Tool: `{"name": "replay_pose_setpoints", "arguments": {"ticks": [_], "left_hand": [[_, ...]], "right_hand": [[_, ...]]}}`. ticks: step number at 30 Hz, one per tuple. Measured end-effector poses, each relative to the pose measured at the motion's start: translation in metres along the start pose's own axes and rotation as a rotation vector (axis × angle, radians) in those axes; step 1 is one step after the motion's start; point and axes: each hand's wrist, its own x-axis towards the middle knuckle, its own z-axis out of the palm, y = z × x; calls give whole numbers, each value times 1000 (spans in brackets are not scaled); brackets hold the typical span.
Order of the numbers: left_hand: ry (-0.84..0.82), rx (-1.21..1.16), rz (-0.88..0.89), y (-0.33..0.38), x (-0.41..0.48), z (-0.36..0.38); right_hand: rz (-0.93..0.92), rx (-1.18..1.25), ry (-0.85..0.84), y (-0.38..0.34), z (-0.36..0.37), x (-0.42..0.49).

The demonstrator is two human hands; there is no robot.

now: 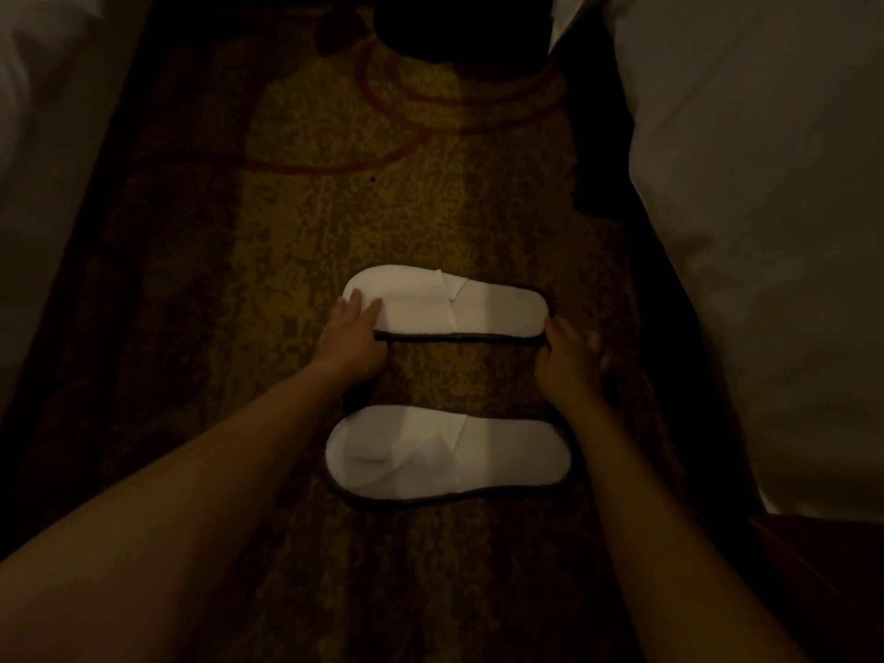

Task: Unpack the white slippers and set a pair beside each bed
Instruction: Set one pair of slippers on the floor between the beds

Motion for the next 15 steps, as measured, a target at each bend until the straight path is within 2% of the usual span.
{"name": "replay_pose_setpoints", "arguments": {"ticks": [6, 15], "left_hand": [[19, -58, -55, 7, -6, 7], [2, -24, -35, 4, -13, 2]], "right_hand": [[47, -67, -18, -4, 3, 9], [36, -89, 3, -7, 8, 0]]}}
